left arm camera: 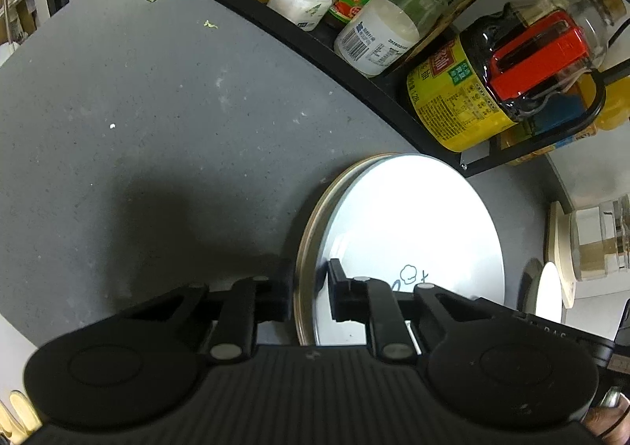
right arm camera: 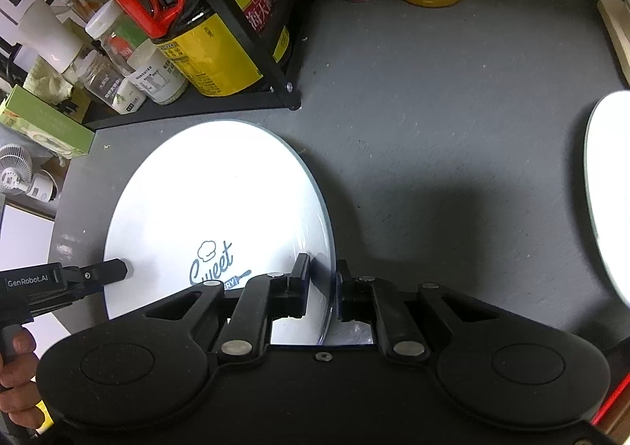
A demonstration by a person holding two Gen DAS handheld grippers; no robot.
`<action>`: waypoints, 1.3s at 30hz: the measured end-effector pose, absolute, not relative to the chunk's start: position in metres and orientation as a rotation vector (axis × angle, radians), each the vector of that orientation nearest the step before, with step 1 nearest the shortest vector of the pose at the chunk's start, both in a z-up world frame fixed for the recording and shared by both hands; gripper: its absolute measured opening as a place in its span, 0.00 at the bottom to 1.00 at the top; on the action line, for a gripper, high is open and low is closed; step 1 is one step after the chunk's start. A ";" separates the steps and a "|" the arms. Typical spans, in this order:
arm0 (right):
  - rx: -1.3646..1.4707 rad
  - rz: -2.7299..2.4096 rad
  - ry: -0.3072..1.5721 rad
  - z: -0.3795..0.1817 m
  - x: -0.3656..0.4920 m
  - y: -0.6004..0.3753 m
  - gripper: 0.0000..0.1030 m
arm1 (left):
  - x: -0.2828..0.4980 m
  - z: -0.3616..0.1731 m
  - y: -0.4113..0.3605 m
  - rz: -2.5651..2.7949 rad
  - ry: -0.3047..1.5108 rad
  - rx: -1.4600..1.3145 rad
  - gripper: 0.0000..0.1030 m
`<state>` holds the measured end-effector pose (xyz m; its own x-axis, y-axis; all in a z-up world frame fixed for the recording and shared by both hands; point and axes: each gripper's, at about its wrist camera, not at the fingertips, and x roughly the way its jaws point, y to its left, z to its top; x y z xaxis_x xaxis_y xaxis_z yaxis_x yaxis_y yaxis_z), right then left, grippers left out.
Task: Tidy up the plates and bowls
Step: 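Lower the 'Sweet' plate onto the gold-rimmed plate with both grippers, then open both grippers and lift them away from the plate stack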
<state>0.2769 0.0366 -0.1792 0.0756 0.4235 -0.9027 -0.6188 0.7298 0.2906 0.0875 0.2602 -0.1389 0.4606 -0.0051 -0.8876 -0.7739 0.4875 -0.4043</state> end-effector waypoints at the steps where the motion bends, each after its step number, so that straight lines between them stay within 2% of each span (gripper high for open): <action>1: -0.187 0.787 1.275 -0.180 0.276 0.037 0.12 | 0.087 -0.139 0.260 0.575 0.984 -0.953 0.14; 7: -0.182 0.776 1.287 -0.180 0.276 0.040 0.14 | 0.087 -0.139 0.259 0.572 0.985 -0.954 0.13; 10: -0.189 0.783 1.278 -0.176 0.273 0.040 0.19 | 0.087 -0.139 0.259 0.571 0.995 -0.953 0.13; 12: -0.189 0.797 1.272 -0.172 0.271 0.041 0.26 | 0.090 -0.137 0.259 0.585 1.015 -0.938 0.15; 14: -0.176 0.814 1.263 -0.165 0.270 0.040 0.44 | 0.094 -0.133 0.258 0.596 1.031 -0.916 0.16; 16: -0.166 0.821 1.238 -0.155 0.270 0.038 0.56 | 0.097 -0.128 0.257 0.590 1.032 -0.900 0.18; 19: -0.146 0.835 1.206 -0.139 0.273 0.032 0.65 | 0.106 -0.117 0.254 0.596 1.035 -0.863 0.27; 21: -0.135 0.836 1.186 -0.129 0.276 0.026 0.72 | 0.111 -0.110 0.251 0.600 1.027 -0.842 0.41; 23: -0.134 0.838 1.171 -0.121 0.279 0.019 0.81 | 0.119 -0.104 0.247 0.604 1.020 -0.825 0.50; 27: -0.109 0.824 1.156 -0.106 0.290 -0.003 0.83 | 0.138 -0.094 0.233 0.578 1.013 -0.802 0.54; 29: -0.091 0.812 1.142 -0.099 0.297 -0.015 0.87 | 0.149 -0.090 0.225 0.555 1.017 -0.787 0.54; 39: 0.029 0.710 1.085 -0.073 0.344 -0.092 0.88 | 0.217 -0.077 0.165 0.427 1.051 -0.708 0.55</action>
<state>0.3442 -0.0924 -0.0735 0.2708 0.5406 -0.7965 -0.5135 0.7810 0.3555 0.2171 0.1652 -0.0766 0.4472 -0.0094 -0.8944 -0.6304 0.7060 -0.3226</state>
